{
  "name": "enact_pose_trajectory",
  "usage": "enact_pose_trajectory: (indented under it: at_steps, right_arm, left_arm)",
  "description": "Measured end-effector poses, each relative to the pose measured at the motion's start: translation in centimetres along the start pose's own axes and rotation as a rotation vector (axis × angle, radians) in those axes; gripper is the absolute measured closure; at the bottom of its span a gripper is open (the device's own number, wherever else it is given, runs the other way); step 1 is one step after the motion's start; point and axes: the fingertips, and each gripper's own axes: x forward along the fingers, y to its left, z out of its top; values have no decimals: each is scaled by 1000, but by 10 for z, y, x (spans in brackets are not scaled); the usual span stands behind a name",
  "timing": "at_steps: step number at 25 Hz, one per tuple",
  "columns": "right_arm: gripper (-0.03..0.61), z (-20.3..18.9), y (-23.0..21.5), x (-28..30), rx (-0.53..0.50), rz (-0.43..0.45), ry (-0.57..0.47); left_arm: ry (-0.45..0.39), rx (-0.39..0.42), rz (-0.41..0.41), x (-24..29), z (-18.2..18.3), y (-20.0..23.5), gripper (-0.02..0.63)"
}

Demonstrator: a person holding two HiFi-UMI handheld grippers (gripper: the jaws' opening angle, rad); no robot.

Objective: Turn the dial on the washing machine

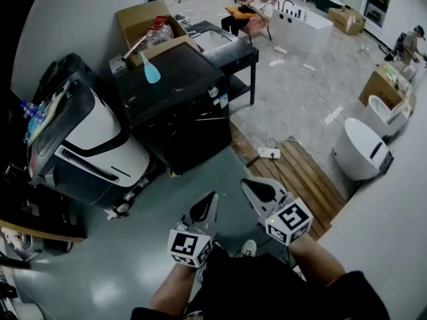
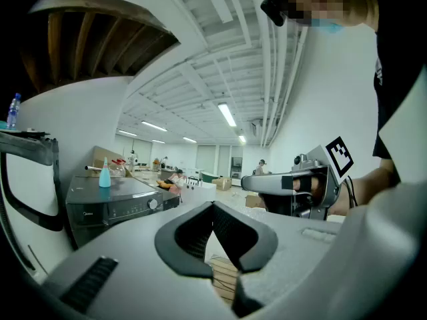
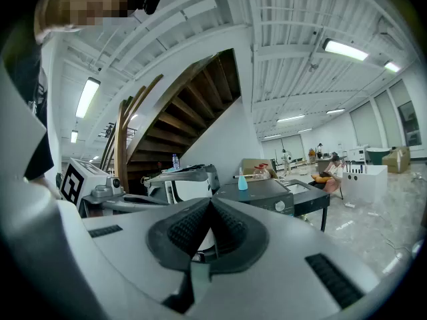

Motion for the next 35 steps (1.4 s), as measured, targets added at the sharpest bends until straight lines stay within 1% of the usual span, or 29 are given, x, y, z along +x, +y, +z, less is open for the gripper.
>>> enact_pose_trajectory:
  at_steps: [8,14,23,29,35]
  right_arm:
    - [581,2,-3,2,10,-1,3]
    - [580,7,-6,-1,-3,9,-26]
    - [578,6,-20,-3,10,3,-27]
    - [577,10,-35,26,26,-6,-39]
    - [577,19,-40,84,37,-9,-47]
  left_arm:
    - [-7,1,-1,4,3,2,611]
    - [-15,6,-3,10,6,-1,611]
    - [-27,-5,-20,25,9,0,611]
    - [-33,-5,-25,41,13,30,611]
    - [-34,-3,-32,52,24,86,611]
